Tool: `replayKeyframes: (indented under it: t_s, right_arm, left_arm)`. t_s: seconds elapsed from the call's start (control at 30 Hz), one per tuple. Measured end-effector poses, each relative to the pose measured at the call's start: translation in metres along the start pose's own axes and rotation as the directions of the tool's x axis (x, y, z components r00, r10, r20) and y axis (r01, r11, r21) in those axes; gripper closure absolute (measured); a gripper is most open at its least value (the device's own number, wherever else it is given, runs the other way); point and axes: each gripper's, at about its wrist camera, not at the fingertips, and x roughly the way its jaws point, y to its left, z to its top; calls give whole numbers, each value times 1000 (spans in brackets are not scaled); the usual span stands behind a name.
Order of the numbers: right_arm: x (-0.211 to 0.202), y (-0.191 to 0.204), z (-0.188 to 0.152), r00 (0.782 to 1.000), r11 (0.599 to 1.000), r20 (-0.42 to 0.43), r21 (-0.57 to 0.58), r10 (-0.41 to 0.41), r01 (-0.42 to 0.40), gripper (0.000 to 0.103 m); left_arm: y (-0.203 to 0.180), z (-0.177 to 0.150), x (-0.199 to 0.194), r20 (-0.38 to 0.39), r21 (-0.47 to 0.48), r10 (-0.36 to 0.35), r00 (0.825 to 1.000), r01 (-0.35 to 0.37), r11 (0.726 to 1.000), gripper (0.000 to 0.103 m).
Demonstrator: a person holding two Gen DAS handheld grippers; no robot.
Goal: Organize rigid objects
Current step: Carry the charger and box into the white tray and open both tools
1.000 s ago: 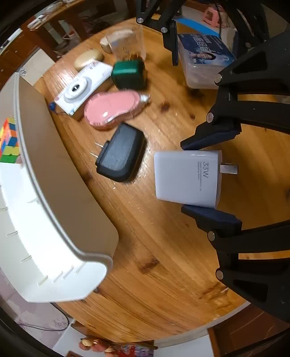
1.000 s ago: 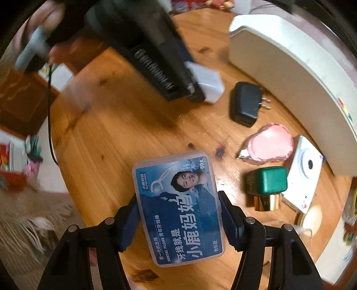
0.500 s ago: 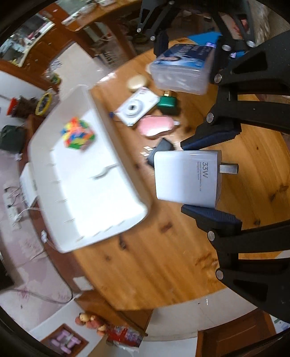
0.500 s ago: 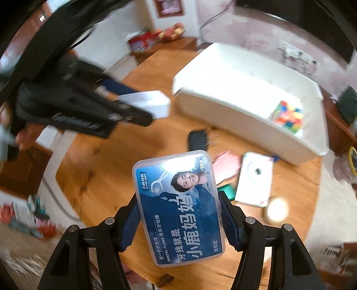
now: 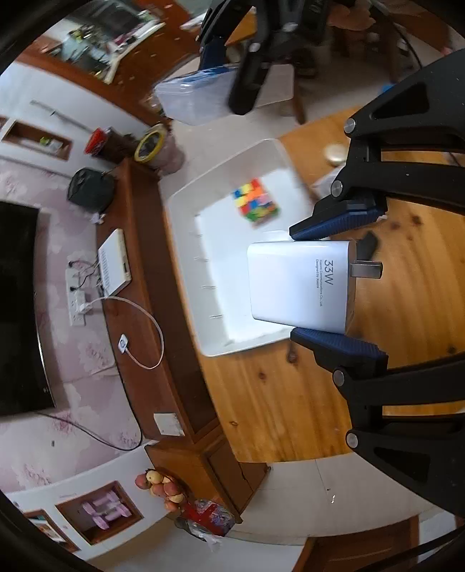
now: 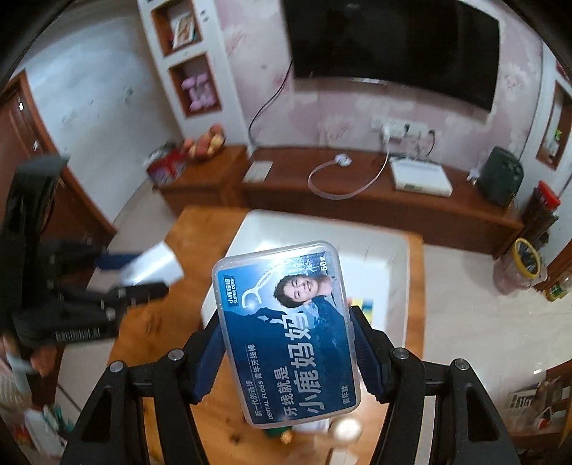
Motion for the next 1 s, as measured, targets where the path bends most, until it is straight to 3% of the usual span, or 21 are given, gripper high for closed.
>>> replayKeyframes:
  t_s: [0.13,0.37,0.67,0.9,1.0]
  right_arm:
    - [23,-20,39,1000,999,20,51,-17,16,38]
    - [112,-52,71,996,988,-83,151,-15,28,37]
    - [244,-84,46,951,969,-305,217,-47,117,37]
    - [293,-93,28,923,964,-382,224,-47,142,37]
    - [300,-96,24,915,961,-399,226,-55,157,36]
  left_arm:
    - [6,24,29,-3,-54,9,1000,-9,999,50]
    - [26,45,109,-69,-189,27,997,-40,981,50]
    - [29,35,196,-168,-240,84,982,-123,963,50]
    - [21,34,223,-192,-192,156,969,-193,962,50]
    - [21,38,222,-174,-183,159,972,-190,964,46]
